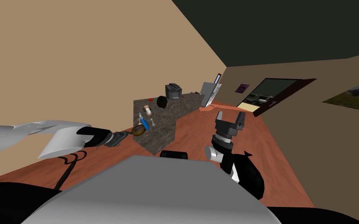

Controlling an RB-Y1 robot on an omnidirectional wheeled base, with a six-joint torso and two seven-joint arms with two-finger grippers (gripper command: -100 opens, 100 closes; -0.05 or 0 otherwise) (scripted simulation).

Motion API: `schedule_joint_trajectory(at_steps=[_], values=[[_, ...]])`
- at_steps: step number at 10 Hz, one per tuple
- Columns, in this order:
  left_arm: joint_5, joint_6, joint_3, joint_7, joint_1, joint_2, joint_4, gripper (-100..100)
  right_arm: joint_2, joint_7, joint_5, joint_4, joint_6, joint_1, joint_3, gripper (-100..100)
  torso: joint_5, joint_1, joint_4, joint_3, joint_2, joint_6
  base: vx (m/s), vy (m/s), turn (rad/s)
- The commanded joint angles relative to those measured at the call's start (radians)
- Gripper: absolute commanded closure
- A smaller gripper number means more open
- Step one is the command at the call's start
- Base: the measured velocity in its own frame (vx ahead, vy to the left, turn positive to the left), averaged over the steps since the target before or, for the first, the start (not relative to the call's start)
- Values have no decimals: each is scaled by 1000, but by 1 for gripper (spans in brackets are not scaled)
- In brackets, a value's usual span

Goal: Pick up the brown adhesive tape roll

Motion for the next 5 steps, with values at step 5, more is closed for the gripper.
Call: schedule_joint_trajectory(at_steps=[5], values=[[128,48,-56,8,-1,59,12,-100,0,0,0,0,0,0,0,0,0,0,-1,-2,-3,0,113,-24,-11]])
